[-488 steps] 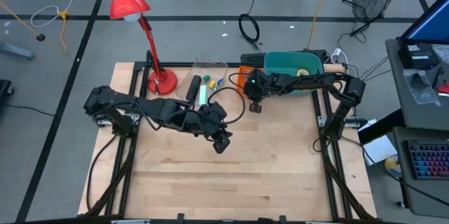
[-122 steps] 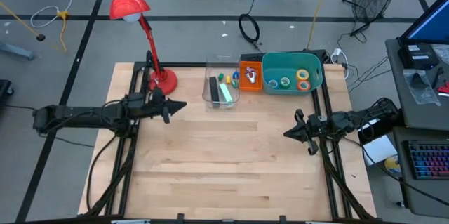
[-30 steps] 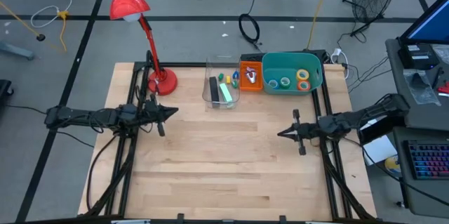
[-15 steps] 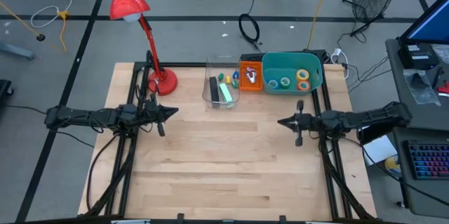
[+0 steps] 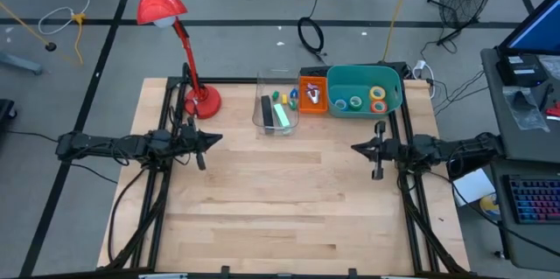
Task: Pick and place Stapler, Stapler remover, tape
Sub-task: Return to Home Position
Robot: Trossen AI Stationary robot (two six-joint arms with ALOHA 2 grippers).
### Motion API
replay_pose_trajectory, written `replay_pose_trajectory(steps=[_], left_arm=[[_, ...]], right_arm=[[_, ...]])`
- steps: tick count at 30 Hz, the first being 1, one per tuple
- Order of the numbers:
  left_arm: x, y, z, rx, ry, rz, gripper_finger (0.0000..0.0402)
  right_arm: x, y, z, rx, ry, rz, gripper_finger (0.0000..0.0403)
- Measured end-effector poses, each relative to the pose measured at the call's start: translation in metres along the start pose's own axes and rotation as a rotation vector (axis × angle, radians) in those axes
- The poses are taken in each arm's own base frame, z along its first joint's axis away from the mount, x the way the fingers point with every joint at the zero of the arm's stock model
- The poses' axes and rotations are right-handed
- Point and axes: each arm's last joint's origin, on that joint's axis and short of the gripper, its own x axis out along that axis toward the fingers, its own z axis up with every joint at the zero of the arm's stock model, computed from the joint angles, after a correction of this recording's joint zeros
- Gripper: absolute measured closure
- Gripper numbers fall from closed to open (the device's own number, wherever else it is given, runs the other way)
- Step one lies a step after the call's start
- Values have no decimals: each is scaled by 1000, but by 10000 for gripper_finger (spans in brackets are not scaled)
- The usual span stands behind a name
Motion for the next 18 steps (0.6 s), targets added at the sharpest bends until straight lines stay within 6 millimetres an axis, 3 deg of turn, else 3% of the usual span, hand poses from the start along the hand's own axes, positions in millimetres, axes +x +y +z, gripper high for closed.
replay_pose_trajectory(steps=[18], left_arm=[[0,0,0,29,0,0,394]], right_arm=[[-1,-1,2,-30,-24,-10,403]])
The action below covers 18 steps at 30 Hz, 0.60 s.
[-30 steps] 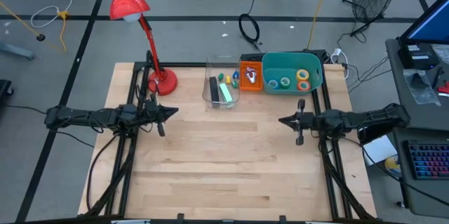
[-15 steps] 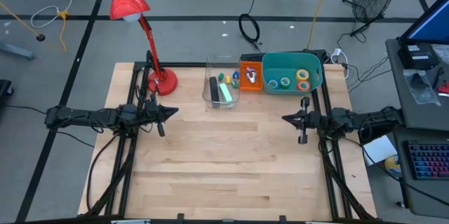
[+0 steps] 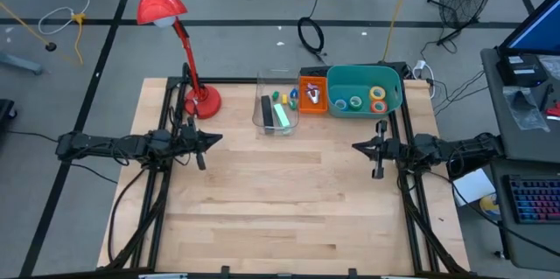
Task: Pick and place Stapler, Stapler remover, tape
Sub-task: Return to Home Position
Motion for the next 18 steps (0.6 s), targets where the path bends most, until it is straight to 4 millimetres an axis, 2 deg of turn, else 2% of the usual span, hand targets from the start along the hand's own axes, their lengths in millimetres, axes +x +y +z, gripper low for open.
replay_pose_trajectory(steps=[12,18], left_arm=[[0,0,0,-27,0,0,400],[0,0,0,-28,0,0,384]], right_arm=[[0,0,1,39,-9,2,403],[0,0,1,41,-13,2,403]])
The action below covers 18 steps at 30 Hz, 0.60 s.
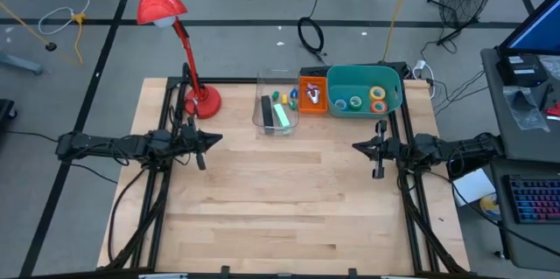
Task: Pick and place Stapler, Stapler remover, tape
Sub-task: Return to Home Position
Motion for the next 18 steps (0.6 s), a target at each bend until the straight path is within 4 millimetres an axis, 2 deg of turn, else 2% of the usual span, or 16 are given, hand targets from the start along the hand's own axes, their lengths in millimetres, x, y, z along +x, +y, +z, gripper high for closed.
replay_pose_trajectory(steps=[18], left_arm=[[0,0,0,-1,0,0,380]], right_arm=[[0,0,0,0,-1,1,403]])
